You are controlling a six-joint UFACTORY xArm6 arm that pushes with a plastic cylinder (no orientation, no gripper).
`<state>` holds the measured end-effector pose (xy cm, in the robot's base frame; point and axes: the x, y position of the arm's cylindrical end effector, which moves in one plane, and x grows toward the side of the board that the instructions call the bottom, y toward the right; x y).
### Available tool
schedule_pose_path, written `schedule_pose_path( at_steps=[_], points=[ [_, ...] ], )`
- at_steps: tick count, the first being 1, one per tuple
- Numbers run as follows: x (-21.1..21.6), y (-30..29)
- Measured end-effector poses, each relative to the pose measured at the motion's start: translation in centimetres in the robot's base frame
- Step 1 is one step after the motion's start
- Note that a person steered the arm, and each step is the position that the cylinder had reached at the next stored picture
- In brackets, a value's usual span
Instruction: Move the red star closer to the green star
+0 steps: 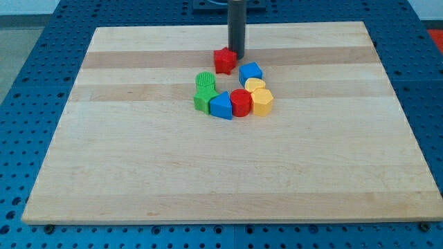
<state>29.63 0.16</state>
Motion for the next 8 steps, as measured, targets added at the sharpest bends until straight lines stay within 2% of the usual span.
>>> schedule_pose_path(
  at_steps=[2, 4, 6, 8],
  points=[
    [-1.9, -0.4],
    [-2.1, -4.0],
    [-1.0, -4.4],
    [0.7, -2.4]
  ],
)
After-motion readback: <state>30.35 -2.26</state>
